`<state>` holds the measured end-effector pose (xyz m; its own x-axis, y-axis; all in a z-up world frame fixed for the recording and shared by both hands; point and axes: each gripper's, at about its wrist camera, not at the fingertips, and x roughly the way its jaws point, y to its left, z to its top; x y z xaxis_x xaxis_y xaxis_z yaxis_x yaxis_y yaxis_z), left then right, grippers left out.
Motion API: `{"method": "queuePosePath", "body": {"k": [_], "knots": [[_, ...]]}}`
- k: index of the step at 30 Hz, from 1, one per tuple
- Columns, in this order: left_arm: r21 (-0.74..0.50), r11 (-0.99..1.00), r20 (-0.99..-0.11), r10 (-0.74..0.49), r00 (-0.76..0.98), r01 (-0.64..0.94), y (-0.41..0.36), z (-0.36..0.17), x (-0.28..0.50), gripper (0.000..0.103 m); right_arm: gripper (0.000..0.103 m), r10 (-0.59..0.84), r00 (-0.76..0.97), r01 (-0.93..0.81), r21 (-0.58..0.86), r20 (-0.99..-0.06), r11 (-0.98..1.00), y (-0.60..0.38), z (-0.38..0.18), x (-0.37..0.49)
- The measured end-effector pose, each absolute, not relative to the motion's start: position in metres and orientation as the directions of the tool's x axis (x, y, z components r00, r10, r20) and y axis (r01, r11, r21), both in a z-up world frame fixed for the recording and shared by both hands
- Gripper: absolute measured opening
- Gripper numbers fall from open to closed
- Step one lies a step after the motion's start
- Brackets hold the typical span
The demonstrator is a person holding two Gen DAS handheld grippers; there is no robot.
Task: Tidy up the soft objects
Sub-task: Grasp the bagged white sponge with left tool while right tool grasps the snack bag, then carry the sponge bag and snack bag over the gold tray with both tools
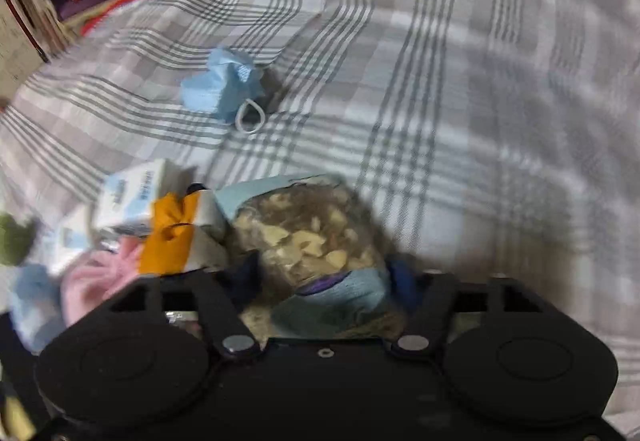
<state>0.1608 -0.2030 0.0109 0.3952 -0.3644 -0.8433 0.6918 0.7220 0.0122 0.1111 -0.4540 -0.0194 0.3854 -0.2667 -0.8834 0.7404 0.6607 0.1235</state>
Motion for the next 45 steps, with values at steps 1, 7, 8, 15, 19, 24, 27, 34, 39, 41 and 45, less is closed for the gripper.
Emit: {"method": "queuePosePath", "body": {"k": [1,7,8,15,19,24,27,34,39,41,45], "knots": [[0.017,0.709,-0.843,-0.370,0.392,0.705,-0.209,0.009,0.160,0.099,0.050,-0.270,0.389,0.747,0.130,-0.880,0.652,-0.456,-0.018,0.108],[0.043,0.636,-0.831,-0.405,0.381,0.771,-0.238,0.006,0.155,0.099,0.046,-0.324,0.398,0.790,0.140,-0.858,0.597,-0.465,-0.015,0.093],[0.055,0.624,-0.831,-0.404,0.383,0.779,-0.243,0.004,0.154,0.099,0.046,-0.339,0.396,0.798,0.138,-0.853,0.587,-0.467,-0.014,0.090],[0.125,0.557,-0.823,-0.404,0.400,0.821,-0.272,-0.005,0.149,0.099,0.045,-0.399,0.380,0.842,0.133,-0.834,0.523,-0.476,-0.013,0.073],[0.165,0.519,-0.814,-0.409,0.413,0.839,-0.288,-0.006,0.148,0.099,0.045,-0.397,0.379,0.846,0.140,-0.836,0.514,-0.479,-0.015,0.071],[0.175,0.490,-0.796,-0.440,0.415,0.854,-0.299,-0.004,0.148,0.098,0.046,-0.431,0.366,0.843,0.098,-0.825,0.529,-0.472,-0.015,0.075],[0.125,0.485,-0.806,-0.460,0.374,0.865,-0.302,-0.003,0.152,0.086,0.045,-0.439,0.364,0.844,0.091,-0.822,0.529,-0.471,-0.015,0.075],[-0.020,0.520,-0.820,-0.497,0.284,0.854,-0.303,0.005,0.162,0.054,0.046,-0.477,0.342,0.849,0.048,-0.810,0.526,-0.467,-0.016,0.077],[-0.051,0.576,-0.807,-0.506,0.306,0.816,-0.297,0.021,0.168,0.053,0.045,-0.505,0.330,0.855,0.026,-0.798,0.518,-0.467,-0.015,0.076],[-0.060,0.597,-0.797,-0.511,0.322,0.800,-0.293,0.031,0.169,0.053,0.045,-0.505,0.335,0.855,0.032,-0.796,0.517,-0.468,-0.015,0.075],[-0.093,0.629,-0.780,-0.528,0.336,0.772,-0.280,0.054,0.176,0.053,0.045,-0.509,0.334,0.856,0.030,-0.793,0.516,-0.469,-0.016,0.075]]}}
